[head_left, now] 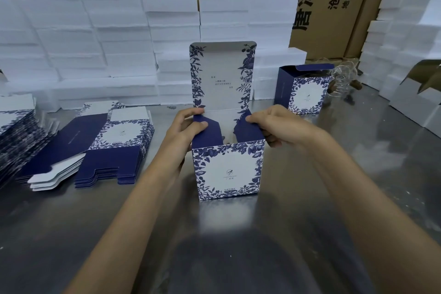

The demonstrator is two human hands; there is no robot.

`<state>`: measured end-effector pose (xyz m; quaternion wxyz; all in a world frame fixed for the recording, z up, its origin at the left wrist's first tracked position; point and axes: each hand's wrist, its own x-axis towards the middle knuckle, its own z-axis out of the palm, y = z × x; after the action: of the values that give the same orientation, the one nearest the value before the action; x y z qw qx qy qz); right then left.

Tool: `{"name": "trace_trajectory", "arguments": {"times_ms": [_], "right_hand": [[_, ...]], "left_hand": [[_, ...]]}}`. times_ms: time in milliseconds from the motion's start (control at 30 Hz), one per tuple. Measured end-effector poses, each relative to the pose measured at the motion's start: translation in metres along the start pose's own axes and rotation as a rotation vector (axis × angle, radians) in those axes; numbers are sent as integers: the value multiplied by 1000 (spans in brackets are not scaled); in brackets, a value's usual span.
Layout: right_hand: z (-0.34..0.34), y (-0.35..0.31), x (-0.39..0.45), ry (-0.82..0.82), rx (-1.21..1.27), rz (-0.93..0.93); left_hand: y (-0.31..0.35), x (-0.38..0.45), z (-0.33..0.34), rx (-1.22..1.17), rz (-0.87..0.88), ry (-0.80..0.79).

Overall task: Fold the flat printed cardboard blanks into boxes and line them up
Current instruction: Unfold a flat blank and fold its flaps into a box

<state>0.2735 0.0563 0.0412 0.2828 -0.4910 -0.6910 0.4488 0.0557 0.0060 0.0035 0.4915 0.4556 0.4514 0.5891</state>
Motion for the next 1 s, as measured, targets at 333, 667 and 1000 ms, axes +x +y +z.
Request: {"name": "trace_trajectory", "arguments": {"times_ms": [333,667,1000], "right_hand": [[9,6,8,158,283,-144],[16,14,-4,245,312,-92],[34,-24,40,227,-153,-89]], "left_hand": [[-3,-1,2,-105,105,65],[2,-1,1,127,80,118],[44,36,35,691,-29,-3]]}}
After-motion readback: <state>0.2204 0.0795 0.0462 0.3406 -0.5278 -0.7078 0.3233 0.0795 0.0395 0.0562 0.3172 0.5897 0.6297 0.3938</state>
